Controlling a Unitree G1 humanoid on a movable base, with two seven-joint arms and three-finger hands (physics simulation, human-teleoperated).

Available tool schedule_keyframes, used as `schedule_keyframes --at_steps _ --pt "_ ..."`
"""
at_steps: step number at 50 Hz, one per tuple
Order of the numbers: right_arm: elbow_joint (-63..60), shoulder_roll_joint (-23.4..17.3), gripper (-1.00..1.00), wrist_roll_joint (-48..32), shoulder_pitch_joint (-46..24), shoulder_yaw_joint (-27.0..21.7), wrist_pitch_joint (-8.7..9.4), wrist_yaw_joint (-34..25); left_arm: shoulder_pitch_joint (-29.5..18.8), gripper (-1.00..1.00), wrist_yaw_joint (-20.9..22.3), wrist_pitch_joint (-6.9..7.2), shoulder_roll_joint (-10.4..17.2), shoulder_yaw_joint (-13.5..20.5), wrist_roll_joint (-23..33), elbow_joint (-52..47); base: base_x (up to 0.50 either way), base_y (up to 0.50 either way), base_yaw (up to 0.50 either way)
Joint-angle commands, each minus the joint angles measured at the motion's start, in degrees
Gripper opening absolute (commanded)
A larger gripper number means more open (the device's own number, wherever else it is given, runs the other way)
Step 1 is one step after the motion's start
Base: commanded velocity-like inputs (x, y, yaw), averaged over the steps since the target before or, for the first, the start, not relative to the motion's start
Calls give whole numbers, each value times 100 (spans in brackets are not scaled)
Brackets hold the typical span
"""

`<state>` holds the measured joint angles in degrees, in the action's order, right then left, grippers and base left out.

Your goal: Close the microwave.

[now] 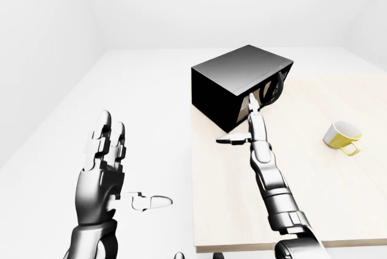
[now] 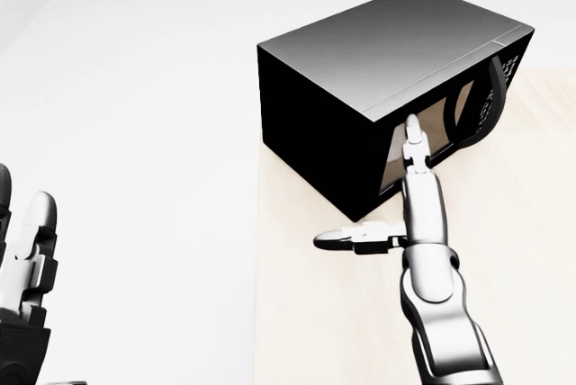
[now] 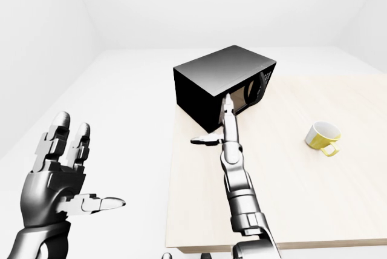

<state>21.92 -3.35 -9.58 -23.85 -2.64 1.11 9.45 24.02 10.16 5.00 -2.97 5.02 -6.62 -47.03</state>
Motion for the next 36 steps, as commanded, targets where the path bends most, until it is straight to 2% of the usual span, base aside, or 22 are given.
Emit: schedule_keyframes --at_steps 1,6,10,20,31,36 --pt "-2412 138 100 58 1698 5 389 -263 -113 100 -53 0 12 -10 64 149 0 0 0" --pt "-2829 193 100 90 2218 -62 389 -223 -167 100 -116 0 37 -52 106 249 0 0 0" --pt "-2910 230 100 160 2369 -64 389 -188 -144 100 -110 0 55 -27 66 185 0 0 0" --pt "-2844 294 100 118 2453 152 320 -192 -149 100 -135 0 59 -92 119 270 0 0 0" --pt "-3016 301 100 69 2517 170 350 -173 -107 100 -113 0 61 -75 88 247 0 0 0" --pt "-2891 319 100 35 2494 216 275 -149 -97 100 -108 0 59 -86 98 246 0 0 0"
